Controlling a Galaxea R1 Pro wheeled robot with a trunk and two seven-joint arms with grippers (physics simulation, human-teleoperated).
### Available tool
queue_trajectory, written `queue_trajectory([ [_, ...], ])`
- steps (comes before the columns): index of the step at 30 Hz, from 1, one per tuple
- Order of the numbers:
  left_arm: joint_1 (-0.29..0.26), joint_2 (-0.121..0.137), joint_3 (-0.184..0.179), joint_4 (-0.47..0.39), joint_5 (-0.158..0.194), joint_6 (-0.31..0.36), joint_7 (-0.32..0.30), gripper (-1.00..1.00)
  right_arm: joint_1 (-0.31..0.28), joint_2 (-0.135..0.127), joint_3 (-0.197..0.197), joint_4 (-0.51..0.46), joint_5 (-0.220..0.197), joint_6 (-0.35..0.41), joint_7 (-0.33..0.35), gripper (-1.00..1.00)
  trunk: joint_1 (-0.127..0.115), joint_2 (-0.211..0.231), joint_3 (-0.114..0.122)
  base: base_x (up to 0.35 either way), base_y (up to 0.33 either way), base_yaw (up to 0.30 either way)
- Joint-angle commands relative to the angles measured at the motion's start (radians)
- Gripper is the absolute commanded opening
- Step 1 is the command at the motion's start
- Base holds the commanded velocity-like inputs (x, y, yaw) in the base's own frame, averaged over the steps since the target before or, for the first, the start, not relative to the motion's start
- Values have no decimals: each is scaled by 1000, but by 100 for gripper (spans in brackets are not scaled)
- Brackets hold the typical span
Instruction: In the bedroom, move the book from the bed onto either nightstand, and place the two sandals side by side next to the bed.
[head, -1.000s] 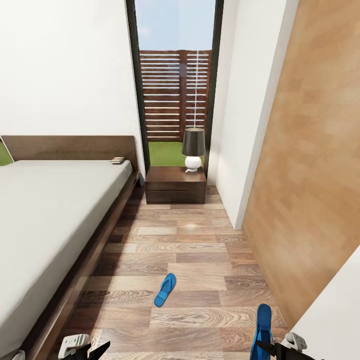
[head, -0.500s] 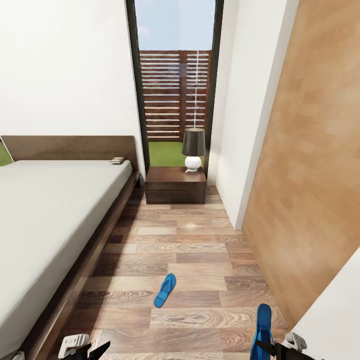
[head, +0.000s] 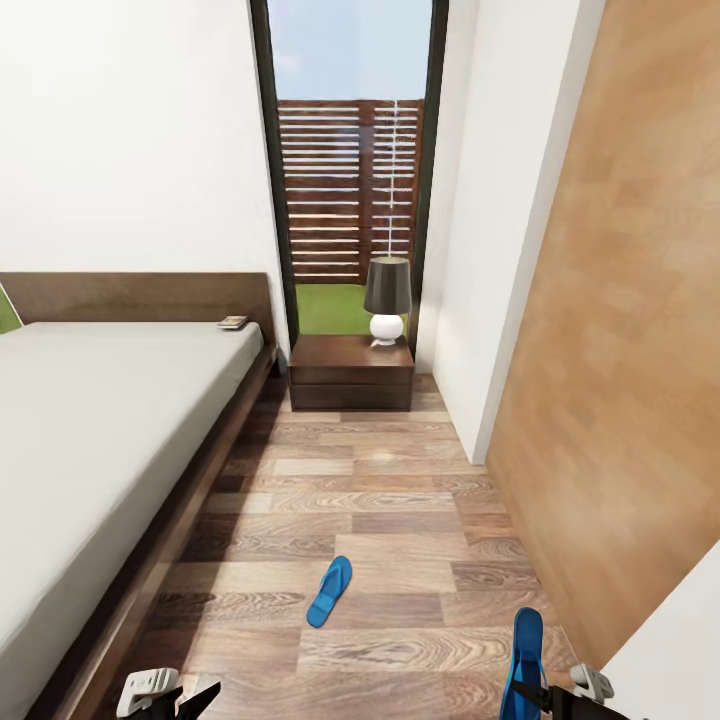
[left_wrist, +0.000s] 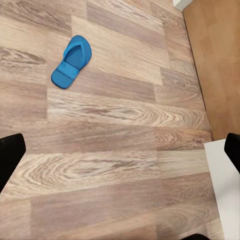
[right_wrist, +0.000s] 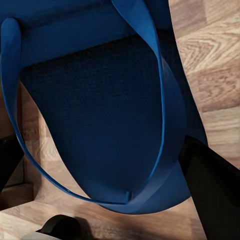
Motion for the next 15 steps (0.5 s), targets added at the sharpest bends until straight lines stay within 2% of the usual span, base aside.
queue_trajectory([
  [1, 0, 0, 1, -1, 8, 10, -2, 100, -1, 0, -9, -1, 4, 11, 5, -100, 0, 0, -1, 1, 0, 0],
  [6, 0, 0, 1, -1, 9, 10, -3, 100, -1, 0, -9, -2, 4, 11, 7, -100, 0, 0, -1, 0, 0, -72],
  [15, 0, 0, 2, -1, 10, 10, -5, 100, -1, 0, -9, -3, 5, 10, 5, -100, 0, 0, -1, 0, 10, -248],
])
